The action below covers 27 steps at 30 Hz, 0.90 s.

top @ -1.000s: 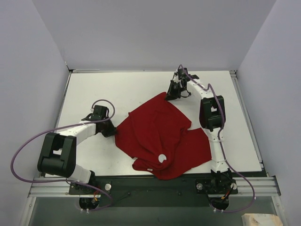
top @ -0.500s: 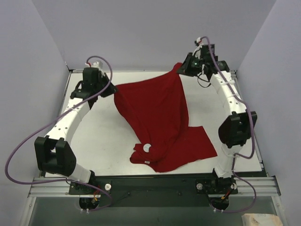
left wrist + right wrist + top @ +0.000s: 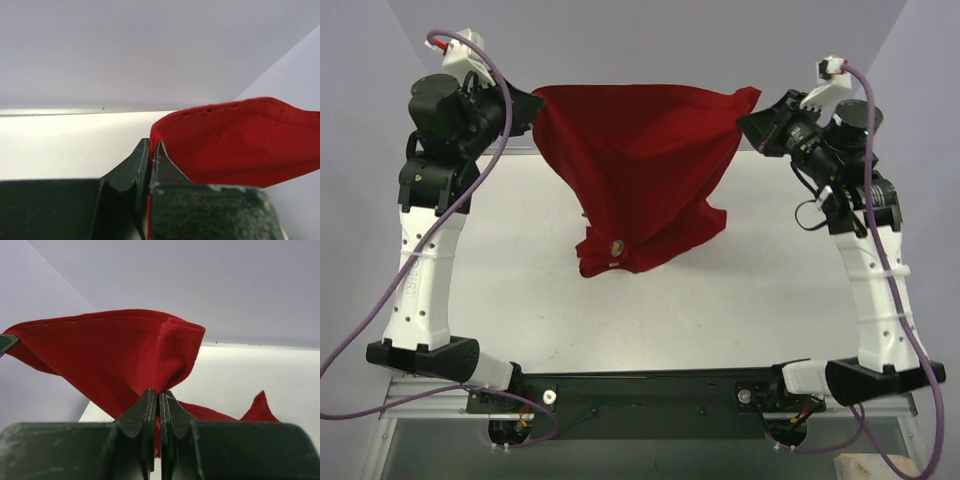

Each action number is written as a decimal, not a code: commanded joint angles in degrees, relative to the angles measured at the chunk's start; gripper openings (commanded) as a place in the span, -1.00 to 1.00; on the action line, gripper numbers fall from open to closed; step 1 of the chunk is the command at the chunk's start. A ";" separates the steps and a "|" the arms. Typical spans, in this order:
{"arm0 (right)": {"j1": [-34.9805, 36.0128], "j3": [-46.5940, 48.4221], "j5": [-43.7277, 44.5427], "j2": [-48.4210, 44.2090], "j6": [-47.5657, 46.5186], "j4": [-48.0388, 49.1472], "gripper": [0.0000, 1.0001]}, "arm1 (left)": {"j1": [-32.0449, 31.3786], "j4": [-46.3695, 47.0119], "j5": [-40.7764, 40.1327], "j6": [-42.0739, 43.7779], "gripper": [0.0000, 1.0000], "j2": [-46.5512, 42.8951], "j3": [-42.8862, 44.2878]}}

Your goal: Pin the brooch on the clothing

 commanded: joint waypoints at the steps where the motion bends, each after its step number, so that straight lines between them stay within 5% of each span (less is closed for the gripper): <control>1: 0.11 -5.19 1.66 -10.56 -0.87 9.25 -1.00 | 0.27 -4.37 1.04 4.68 -1.00 -6.57 4.72; 7: 0.29 -12.14 1.49 -20.68 -0.78 14.53 -1.00 | 0.18 -4.55 1.21 7.32 -1.00 -15.72 0.68; 15: 0.46 -13.99 1.31 -28.24 -0.86 18.05 -1.00 | 0.27 -5.96 3.58 6.09 -1.00 -18.64 6.03; 27: 0.38 -12.50 6.93 -16.65 -3.94 18.31 -1.00 | 0.70 -11.06 -1.42 5.39 -1.00 -3.45 11.21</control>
